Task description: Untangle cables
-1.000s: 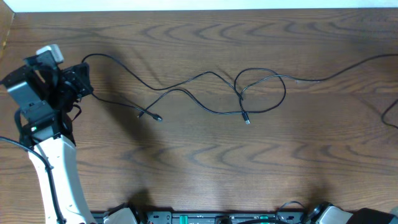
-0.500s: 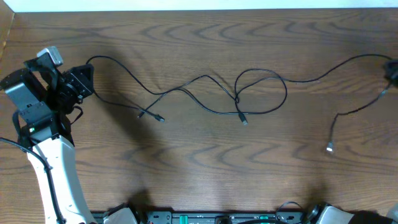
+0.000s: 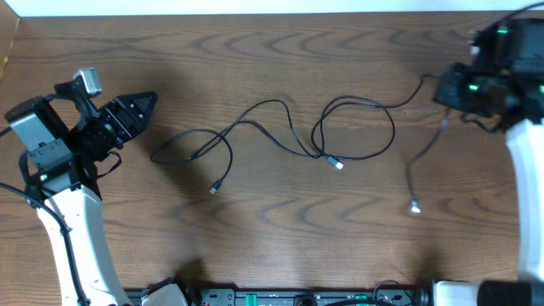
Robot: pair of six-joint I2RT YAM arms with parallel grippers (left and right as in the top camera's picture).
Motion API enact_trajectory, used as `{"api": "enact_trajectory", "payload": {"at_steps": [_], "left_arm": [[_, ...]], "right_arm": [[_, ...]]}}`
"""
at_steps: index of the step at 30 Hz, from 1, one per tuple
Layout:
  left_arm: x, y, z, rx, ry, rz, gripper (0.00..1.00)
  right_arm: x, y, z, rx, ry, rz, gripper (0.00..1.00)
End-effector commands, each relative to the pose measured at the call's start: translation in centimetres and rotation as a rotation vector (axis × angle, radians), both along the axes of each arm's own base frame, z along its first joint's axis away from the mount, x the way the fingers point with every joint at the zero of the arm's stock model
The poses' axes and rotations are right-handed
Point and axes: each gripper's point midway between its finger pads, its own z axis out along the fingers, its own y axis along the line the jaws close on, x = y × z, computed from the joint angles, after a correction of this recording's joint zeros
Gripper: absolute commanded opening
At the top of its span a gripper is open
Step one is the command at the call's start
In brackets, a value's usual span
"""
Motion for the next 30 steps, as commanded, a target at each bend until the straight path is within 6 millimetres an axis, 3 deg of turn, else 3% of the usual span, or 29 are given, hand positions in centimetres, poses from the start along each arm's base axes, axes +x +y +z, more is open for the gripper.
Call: {"api": "enact_trajectory", "payload": {"at_steps": [1,5,13,22,30], "left_arm": [[-0.8,-1.4,1.3,-0.036,-0.048,-0.085,0.47],[-1.2,-2.2,1.6,-0.041,-0.056,-0.117,0.47],[-1.5,-5.6,1.8,-0.021,-0.076,-0.221,0.47],[-1.8,-9.1,1.7,-0.004,-0.085,-0.327,0.47],[-2.3,-10.1,1.4,0.003,-0.078,-0.364,0.47]], "right_arm": [[1.3,2.0,-2.7,-0.03,0.073,-0.008,0.01],[3.0,6.0,-7.0,-0.037,0.15,0.08,0.01],[3.9,11.1,-13.4,-0.051,0.261,0.174,0.01],[3.3,15.8,-18.1,-0.067,0.325,0.294,0.01],[2.7,19.6,-20.8,-0.065,0.336,0.375,0.01]]}}
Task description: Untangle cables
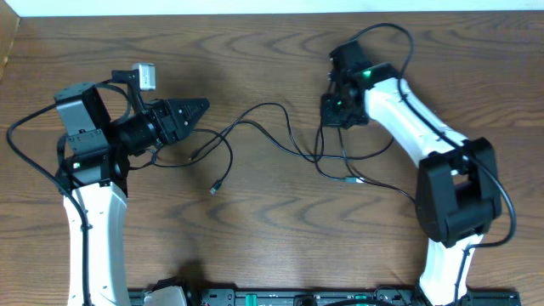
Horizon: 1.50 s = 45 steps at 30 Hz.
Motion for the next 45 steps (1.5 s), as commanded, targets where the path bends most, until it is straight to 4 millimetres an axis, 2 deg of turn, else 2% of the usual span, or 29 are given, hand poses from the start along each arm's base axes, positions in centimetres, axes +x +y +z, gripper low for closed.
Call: {"api": "enact_trajectory", "payload": {"at_steps": [1,4,8,15,22,23,25,28,29,39,45], "left_arm": [[-0.6,-0.4,0.3,0.023,-0.035,-0.03,0.47],[-0.9,-0.5,0.0,0.033,-0.03,-0.04,0.47],[-1.0,-0.5,-0.2,0.035,-0.02,-0.04,0.47],[-1.0,-0.4,-0.4,0.041,-0.02,-0.039,0.47],[-1.2,-0.5,-0.6,0.046,-0.014,-0.046,0.47],[-1.3,-0.5,-0.6,0.047,-0.015,-0.047,0.47],[-1.3,-0.5,-0.7,0.049,-0.015,-0.049,0.47],[-1.3,-0.5,-0.7,0.048,-0.013,-0.049,0.47],[-1.3,-0.5,-0.7,0.048,-0.013,-0.049,0.47],[-1.3,-0.5,-0.7,0.05,-0.013,-0.05,0.47],[-1.4,-0.6,-0.8,0.049,-0.009,-0.051,0.47]], "right_arm": [[-0.1,1.8,-0.9,0.009,0.004,0.033,0.01],[-0.4,2.3,-1.7,0.006,0.018,0.031,0.01],[-0.8,1.6,-2.5,-0.03,0.045,0.009,0.01],[-1.2,-0.4,-2.8,-0.13,0.057,-0.02,0.01],[-1.6,-0.3,-2.9,-0.134,0.069,-0.023,0.02],[-1.6,-0.4,-3.0,-0.134,0.072,-0.029,0.03],[-1.8,-0.5,-3.1,-0.135,0.083,-0.047,0.14],[-2.1,-0.6,-3.4,-0.139,0.091,-0.046,0.15],[-2.2,-0.6,-3.5,-0.14,0.094,-0.045,0.18],[-3.4,0.0,-4.5,-0.146,0.112,-0.031,0.23],[-3.3,0.8,-4.5,-0.135,0.096,-0.03,0.23]]}}
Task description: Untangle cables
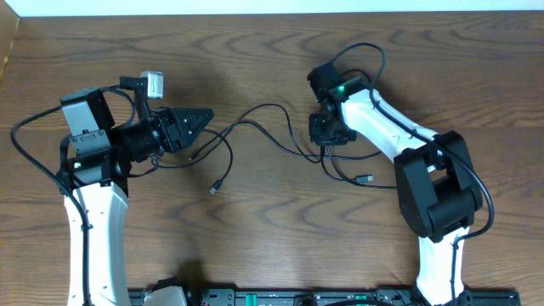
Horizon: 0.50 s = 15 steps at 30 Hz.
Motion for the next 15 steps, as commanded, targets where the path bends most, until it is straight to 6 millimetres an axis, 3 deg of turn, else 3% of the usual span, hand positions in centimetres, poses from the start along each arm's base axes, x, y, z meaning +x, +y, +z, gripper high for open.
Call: {"api": "enact_trajectory", "payload": {"at_steps": [1,9,15], "left_arm": [[-0.3,-0.2,0.5,0.008,-0.024,-0.013,0.47],[-0.6,-0.3,0.3,0.014,-0.018,-0.019,0.47],[-0.6,-0.3,0.2,0.017,-0.02,-0.023,0.47]], "right_arm": [[-0.4,0.4,-0.6,-0.011,0.007,-0.022,0.23],[-0.8,0.4,-1.7,-0.023,0.031,-0.021,0.21],[-0.7,0.4,-1.8,-0.024,0.032,-0.021,0.02]]}}
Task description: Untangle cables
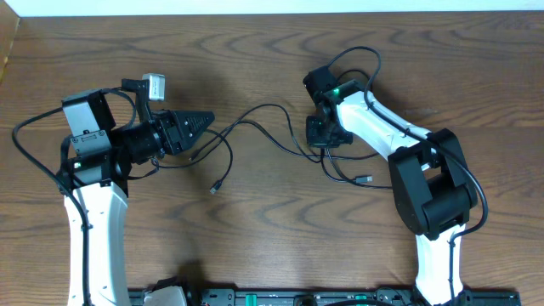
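Note:
Thin black cables (270,109) lie tangled across the middle of the table. They run from a loop at the left (228,153) to a bunch at the right (330,166). One plug (215,189) lies below the left loop and another plug (365,179) lies at the right. My left gripper (207,118) points right with its tip just above the left strand; its jaws look like a single point. My right gripper (320,136) points down onto the bunch, where the strands converge under it, shut on the cable.
Both white arms reach in from the front edge, and the right arm (382,127) crosses over the right part of the cables. The right arm's own lead (361,53) loops above its wrist. A rail (280,297) runs along the front edge.
My right gripper has shifted slightly left and the bunch of cable under it has tightened a little. The left gripper and the left loop stand as before.
First both grippers were far apart, the left at the table's left side and the right at the far right with a strand hanging from it. Then both stood at the cables, with the right strand drawn in toward the middle. The right gripper has since moved further left.

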Robot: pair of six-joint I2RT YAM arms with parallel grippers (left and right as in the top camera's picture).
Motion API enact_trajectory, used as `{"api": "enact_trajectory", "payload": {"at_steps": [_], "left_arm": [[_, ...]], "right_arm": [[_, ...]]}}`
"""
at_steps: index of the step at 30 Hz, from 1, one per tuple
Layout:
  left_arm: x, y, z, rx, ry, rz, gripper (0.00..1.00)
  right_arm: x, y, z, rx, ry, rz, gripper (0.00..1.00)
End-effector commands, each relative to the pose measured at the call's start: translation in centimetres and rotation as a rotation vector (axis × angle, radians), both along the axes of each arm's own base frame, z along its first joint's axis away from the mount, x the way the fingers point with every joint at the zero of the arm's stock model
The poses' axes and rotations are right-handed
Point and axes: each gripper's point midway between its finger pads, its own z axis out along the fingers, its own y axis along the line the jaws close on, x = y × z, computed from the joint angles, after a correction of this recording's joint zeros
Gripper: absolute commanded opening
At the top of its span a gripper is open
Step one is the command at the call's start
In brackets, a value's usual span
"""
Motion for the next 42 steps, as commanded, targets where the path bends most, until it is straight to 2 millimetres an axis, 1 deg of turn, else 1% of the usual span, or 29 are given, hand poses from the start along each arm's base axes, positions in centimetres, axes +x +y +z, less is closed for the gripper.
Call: {"api": "enact_trajectory", "payload": {"at_steps": [1,14,18,23,30,34,42], "left_arm": [[-0.3,-0.2,0.5,0.013,-0.033,-0.015,0.47],[-0.5,-0.3,0.3,0.018,-0.029,-0.02,0.47],[-0.5,-0.3,0.3,0.02,-0.029,-0.023,0.47],[-0.5,-0.3,0.3,0.022,-0.032,-0.024,0.47],[-0.5,-0.1,0.0,0.034,-0.026,-0.017,0.47],[-0.8,-0.2,-0.3,0.045,-0.022,-0.025,0.47],[-0.8,-0.2,-0.3,0.044,-0.018,-0.025,0.47]], "right_arm": [[-0.4,-0.2,-0.8,-0.022,0.015,-0.002,0.01],[-0.2,-0.8,-0.7,-0.045,0.008,0.006,0.01],[0.4,-0.9,0.0,-0.058,-0.018,0.013,0.01],[1.6,-0.7,1.6,-0.057,-0.071,0.018,0.01],[2.3,-0.3,3.3,-0.044,-0.106,0.043,0.01],[2.3,-0.3,3.6,-0.041,-0.111,0.045,0.01],[2.2,-0.4,3.6,-0.044,-0.106,0.045,0.01]]}}
